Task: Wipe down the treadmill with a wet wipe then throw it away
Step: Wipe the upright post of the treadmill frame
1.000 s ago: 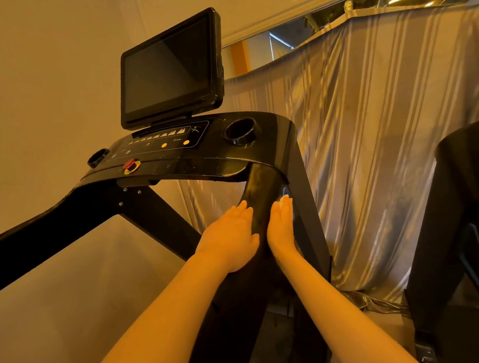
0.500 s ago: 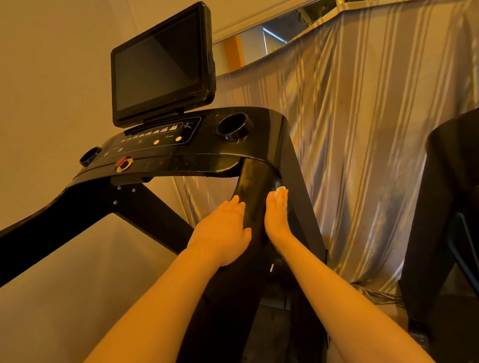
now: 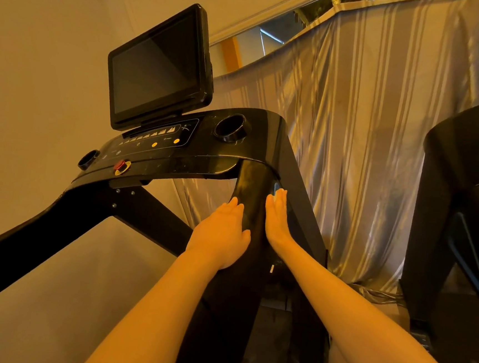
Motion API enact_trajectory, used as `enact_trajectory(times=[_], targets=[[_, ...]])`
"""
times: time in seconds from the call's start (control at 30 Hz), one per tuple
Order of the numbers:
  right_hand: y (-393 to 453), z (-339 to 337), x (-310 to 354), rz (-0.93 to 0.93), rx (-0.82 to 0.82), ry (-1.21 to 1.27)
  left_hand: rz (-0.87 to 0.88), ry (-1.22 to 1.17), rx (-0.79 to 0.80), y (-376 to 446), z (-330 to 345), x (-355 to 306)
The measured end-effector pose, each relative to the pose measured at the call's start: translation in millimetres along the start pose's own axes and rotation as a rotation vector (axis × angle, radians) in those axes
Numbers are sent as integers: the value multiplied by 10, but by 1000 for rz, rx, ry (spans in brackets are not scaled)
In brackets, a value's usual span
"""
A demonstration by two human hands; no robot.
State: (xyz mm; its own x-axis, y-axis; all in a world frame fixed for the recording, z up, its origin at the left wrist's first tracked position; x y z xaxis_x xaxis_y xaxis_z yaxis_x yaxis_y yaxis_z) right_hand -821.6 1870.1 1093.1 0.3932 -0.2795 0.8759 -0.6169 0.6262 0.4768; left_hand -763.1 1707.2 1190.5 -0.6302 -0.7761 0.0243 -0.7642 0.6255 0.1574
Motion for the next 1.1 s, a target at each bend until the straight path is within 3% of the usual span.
enact_trajectory(times=[0.27,0.57,0.83,1.1], targets=[[-83,-38,-189,136,-27,65,-5,-2,-1,-15,-3,-12],[-566,37,-212,-22,8,68,-11,-19,-15,-9,2,-7],[-288,-6,-69,6,26,82,0,-36,-12,-17,-18,-19],[-778,86,-77,36,-59,168,18,-37,15,-31,-16,-11]])
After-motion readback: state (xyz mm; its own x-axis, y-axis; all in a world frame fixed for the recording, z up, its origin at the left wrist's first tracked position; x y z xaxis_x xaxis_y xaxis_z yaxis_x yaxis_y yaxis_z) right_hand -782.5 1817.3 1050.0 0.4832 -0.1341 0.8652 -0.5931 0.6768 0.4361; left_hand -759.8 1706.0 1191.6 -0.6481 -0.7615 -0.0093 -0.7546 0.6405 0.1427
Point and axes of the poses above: each hand's wrist, its own y-axis towards the middle knuckle, its own z-axis out of the palm, x = y × z, the point moved 6 cm from there along y, towards the middle knuckle, and after that the axes turned 9 degrees about -z, right-handed, at the moved point
